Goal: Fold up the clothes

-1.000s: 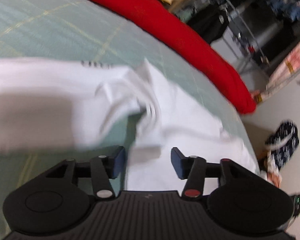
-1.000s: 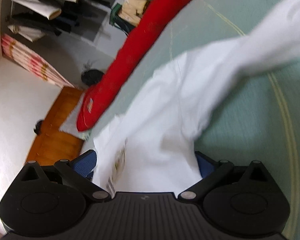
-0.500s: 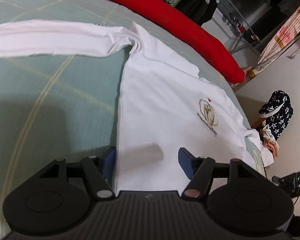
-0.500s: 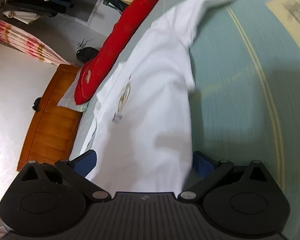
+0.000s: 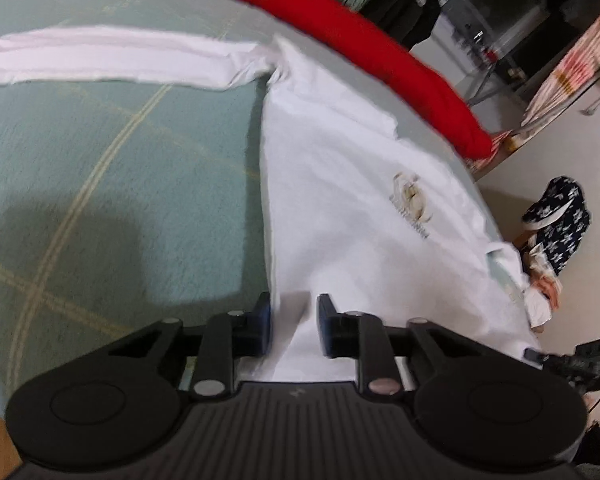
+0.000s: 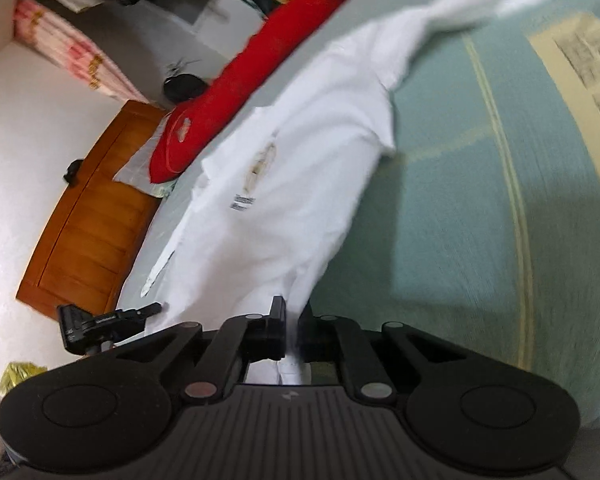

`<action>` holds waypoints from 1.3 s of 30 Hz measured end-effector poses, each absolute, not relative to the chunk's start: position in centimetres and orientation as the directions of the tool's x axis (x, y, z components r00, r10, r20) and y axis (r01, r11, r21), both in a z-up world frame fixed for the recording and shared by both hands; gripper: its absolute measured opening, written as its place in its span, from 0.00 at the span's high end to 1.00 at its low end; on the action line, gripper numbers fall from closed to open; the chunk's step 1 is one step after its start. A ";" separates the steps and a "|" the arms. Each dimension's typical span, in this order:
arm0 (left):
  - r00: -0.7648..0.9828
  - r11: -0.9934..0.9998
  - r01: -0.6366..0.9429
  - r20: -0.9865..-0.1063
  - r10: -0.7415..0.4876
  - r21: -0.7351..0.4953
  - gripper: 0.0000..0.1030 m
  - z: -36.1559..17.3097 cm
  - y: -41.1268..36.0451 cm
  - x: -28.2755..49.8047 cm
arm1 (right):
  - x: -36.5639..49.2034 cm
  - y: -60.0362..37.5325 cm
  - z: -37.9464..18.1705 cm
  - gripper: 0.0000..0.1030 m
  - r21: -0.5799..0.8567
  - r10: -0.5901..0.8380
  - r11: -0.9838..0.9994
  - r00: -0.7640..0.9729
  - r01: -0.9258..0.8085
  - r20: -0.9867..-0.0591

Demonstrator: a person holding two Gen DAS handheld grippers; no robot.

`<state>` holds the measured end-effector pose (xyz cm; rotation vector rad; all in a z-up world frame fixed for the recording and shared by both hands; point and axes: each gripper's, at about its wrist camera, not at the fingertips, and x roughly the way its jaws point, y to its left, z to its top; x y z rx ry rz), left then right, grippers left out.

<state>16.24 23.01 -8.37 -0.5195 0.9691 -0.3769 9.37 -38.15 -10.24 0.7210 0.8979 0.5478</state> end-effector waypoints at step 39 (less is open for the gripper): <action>0.496 0.800 0.592 -0.740 -0.455 -0.094 0.47 -5.2 8.8 8.7 | 7.4 -18.1 -12.9 0.39 0.474 0.658 0.671 0.164 -0.569 -0.735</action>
